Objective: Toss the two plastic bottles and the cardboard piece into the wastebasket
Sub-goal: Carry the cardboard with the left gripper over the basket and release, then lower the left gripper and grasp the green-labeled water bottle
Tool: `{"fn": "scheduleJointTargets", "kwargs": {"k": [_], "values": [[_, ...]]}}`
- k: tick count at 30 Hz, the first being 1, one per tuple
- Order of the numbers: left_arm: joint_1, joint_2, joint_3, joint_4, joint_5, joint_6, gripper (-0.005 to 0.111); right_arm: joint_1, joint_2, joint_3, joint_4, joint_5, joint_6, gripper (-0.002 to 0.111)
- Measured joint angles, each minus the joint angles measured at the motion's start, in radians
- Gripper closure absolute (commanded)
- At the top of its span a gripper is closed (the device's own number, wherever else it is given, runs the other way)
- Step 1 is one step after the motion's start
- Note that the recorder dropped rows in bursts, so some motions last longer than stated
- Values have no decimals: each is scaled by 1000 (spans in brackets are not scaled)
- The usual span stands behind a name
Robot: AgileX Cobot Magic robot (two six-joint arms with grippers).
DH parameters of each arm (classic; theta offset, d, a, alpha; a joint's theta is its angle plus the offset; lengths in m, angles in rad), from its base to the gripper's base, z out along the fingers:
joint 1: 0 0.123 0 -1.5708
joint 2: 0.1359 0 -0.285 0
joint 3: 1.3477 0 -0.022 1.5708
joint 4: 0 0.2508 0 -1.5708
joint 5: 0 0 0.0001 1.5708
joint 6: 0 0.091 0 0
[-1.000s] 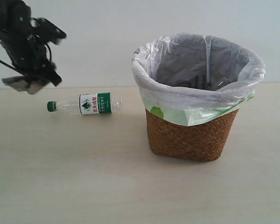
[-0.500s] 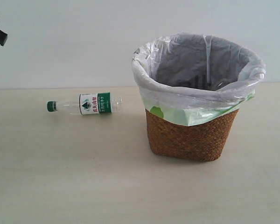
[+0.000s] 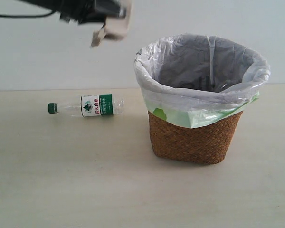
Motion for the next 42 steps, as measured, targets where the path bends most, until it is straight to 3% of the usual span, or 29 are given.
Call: {"fn": "scheduleJointTargets", "kwargs": {"k": [1,2,10,15,18,21,27,29,33,42], "values": [[-22,-4,-36,-37,-28,20,7,0,0,0,0,0,0,108],[-40,-10,-61,-40,-51,24,-2,0,0,0,0,0,0,108],[-177,2,-115,362,-107,-27,0,0,0,0,0,0,0,108],[-171,3,-115,453,-156,-86,0,0,0,0,0,0,0,108],[-157,-2,-115,582,-159,-184,0,0,0,0,0,0,0,108],[-137,-6,-115,948,-124,-343,0,0,0,0,0,0,0,108],[-138,69,-54,1274,-59,-165,0,0,0,0,0,0,0,108],[-136,149,-45,1384,-23,-184,0,0,0,0,0,0,0,108],[-136,278,-41,1416,-52,-189,0,0,0,0,0,0,0,108],[-136,399,-41,1360,-294,20,0,0,0,0,0,0,0,108]]}}
